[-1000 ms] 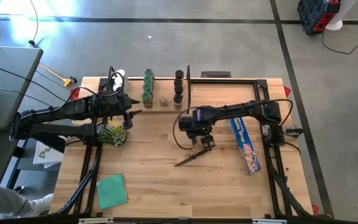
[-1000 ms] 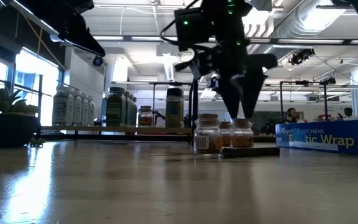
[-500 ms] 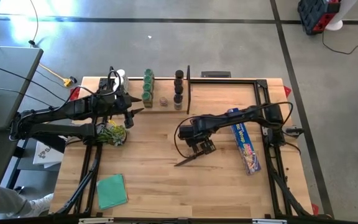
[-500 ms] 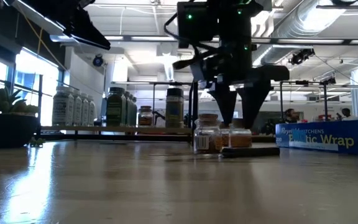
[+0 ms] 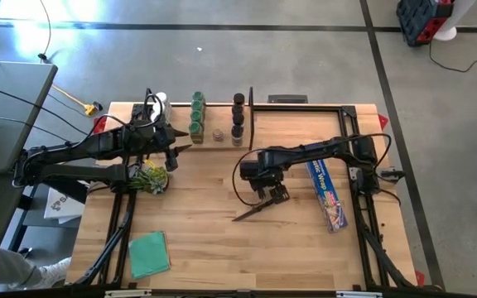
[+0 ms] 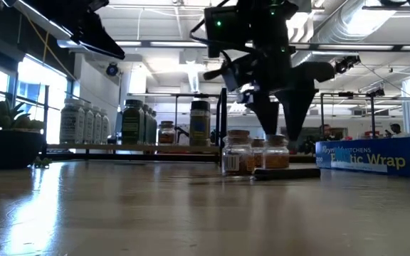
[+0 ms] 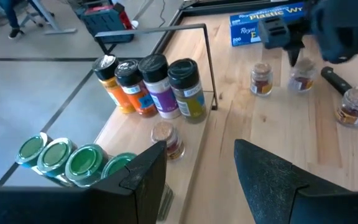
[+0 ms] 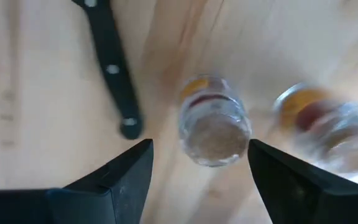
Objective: Shelf spices
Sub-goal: Put the brown lid seasoning bottle on the shelf
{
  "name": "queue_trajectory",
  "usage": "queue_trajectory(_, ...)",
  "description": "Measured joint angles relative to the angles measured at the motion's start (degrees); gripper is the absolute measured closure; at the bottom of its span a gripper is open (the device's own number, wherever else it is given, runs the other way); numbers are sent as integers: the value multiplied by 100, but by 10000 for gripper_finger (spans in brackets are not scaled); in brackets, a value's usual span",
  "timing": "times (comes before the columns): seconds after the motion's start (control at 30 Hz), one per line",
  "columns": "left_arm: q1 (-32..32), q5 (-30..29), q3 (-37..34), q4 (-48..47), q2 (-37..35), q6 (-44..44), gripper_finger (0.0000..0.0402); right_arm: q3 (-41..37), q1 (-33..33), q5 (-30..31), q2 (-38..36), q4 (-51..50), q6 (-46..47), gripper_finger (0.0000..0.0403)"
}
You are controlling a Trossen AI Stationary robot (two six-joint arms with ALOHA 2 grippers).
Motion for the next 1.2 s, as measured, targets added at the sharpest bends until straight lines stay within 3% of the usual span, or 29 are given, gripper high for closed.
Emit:
queue_trajectory(0.13,0,61,0,-11,0,-2,219,0,-142,-958,0,-361,1006,148)
queue_trajectory(0.3,0,109,0,21,0,-2,219,0,-277,-2718,0,-478,2412,148)
queue_trajectory(0.4,0,109,0,21,0,-10,219,0,-285,-3188,-18,-342,2675,148)
queue_trajectory(0.47,0,109,0,21,0,-49,219,0,-223,-2969,-41,-254,2587,149)
queue_trajectory(0.63,0,188,0,19,2,-59,219,0,253,-1507,-63,-276,1637,149)
queue_trajectory(0.9,0,195,0,19,0,-54,219,0,1096,-281,-61,96,1183,147)
queue_trajectory(1.2,0,195,0,24,0,-48,219,0,1229,134,-44,536,1592,146)
